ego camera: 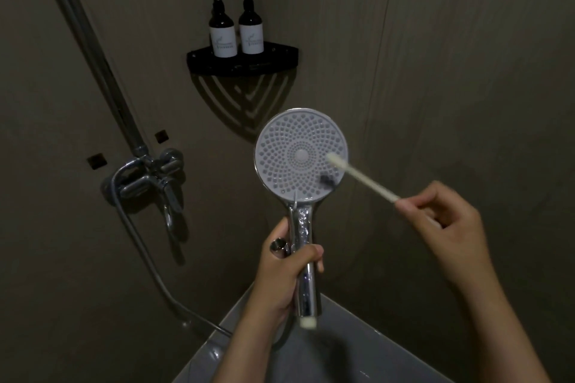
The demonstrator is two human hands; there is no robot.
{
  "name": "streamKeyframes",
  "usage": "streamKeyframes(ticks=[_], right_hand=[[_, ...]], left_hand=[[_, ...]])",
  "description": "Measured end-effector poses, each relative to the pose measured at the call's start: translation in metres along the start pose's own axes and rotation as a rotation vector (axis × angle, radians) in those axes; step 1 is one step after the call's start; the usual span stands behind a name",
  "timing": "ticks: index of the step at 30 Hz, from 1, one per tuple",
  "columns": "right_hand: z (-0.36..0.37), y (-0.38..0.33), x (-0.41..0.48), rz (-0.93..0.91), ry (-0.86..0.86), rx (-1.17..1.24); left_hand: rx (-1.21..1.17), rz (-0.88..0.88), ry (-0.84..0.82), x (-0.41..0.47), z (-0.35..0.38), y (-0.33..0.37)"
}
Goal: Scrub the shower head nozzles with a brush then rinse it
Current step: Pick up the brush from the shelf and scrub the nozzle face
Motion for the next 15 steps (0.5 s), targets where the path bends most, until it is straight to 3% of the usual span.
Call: streamKeyframes(ticks=[4,11,15], right_hand=[[0.045,0.005,-0.01,0.042,-0.263,-0.003],[0.045,0.008,-0.007,0.019,-0.225,-0.002],[0.046,0.002,-0.008,0.031,-0.268,0.082]], left_hand=[[0.006,-0.038,0.056,0.0,0.0,-0.006],[0.042,0.042,-0.029,-0.001,0.009,0.005],[-0.02,-0.038,0.002,-0.003,0.008,-0.002]])
Point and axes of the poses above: each hand's wrist, its own x-axis towards the middle knuckle, its own z-axis out of the palm, y = z × x, the point moved 9 cm from there along x, towards the middle knuckle, and after that the axes turned 9 degrees about x, right-handed, at the moved point
